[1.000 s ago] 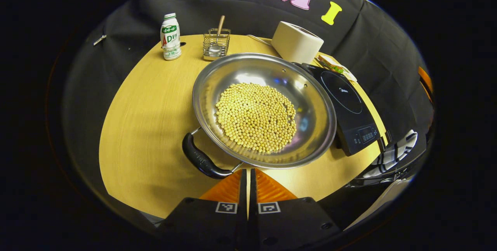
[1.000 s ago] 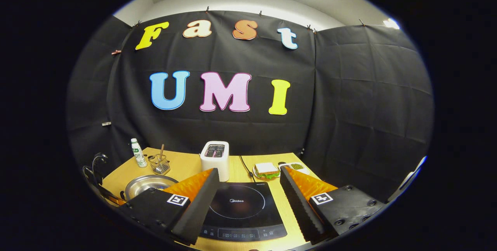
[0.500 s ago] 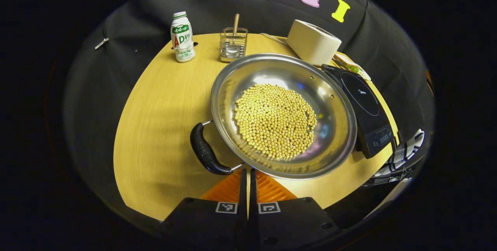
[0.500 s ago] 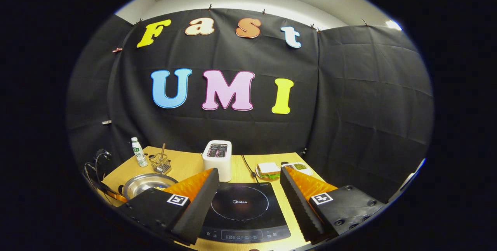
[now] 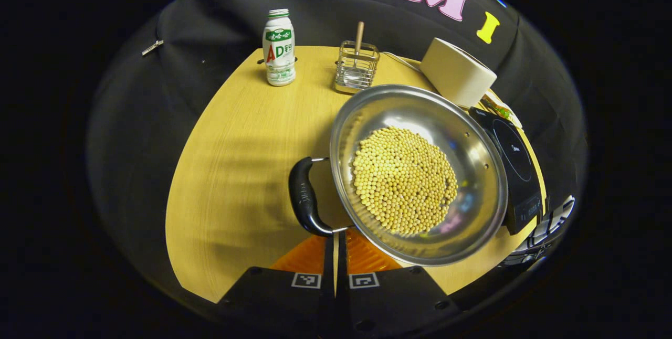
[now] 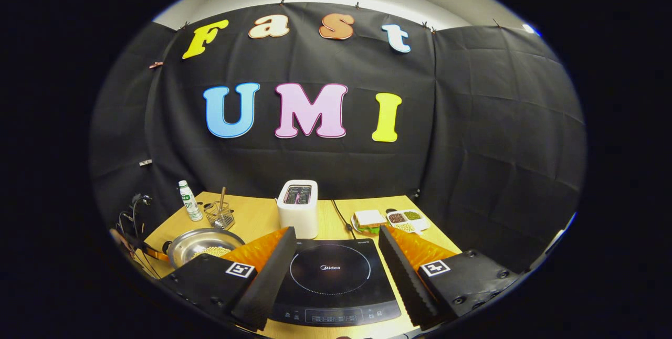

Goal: First push the handle of the pot to place it horizontally, then grasp the pot with both hands and set it on the induction cooktop.

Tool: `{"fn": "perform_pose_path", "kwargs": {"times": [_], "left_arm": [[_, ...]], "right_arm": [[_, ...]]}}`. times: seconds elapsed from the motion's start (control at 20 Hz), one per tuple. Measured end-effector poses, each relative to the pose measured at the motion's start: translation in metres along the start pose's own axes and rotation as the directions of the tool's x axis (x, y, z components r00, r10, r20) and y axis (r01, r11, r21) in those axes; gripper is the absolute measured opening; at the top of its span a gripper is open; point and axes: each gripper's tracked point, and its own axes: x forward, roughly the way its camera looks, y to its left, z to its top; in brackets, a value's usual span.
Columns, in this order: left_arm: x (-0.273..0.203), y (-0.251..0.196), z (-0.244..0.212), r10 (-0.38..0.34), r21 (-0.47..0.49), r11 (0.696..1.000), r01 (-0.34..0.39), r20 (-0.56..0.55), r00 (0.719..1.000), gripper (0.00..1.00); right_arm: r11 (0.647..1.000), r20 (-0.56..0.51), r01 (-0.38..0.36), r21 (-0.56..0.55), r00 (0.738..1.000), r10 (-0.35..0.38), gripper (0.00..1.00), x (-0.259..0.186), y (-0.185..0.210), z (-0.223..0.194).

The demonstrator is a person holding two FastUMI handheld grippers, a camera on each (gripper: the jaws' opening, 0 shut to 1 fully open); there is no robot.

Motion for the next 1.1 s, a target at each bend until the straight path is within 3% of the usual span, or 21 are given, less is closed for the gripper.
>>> {"fn": "perform_pose_path", "kwargs": {"times": [0.55,0.85,0.95,1.0,1.1], "left_arm": [[0.014,0.022,0.029,0.046,0.016,0.999,-0.046,0.015,0.999,0.05],[-0.024,0.029,0.035,0.094,-0.038,0.995,-0.09,0.103,0.99,0.05],[-0.039,0.027,0.046,0.079,-0.08,0.995,-0.067,0.154,0.985,0.07],[-0.046,0.025,0.053,0.067,-0.093,0.994,-0.05,0.187,0.98,0.17],[-0.053,0.024,0.064,0.061,-0.098,0.994,-0.038,0.234,0.97,0.57]], "right_arm": [[1.0,-0.042,-0.003,0.018,0.999,0.003,0.98,0.017,0.004,-0.009],[0.996,-0.12,-0.073,0.044,0.99,0.078,0.98,0.028,0.033,-0.039],[0.992,-0.167,-0.108,0.062,0.979,0.117,0.99,0.031,0.05,-0.055],[0.99,-0.194,-0.124,0.071,0.971,0.136,0.99,0.034,0.06,-0.063],[0.982,-0.242,-0.169,0.083,0.953,0.185,0.98,0.04,0.081,-0.079]]}}
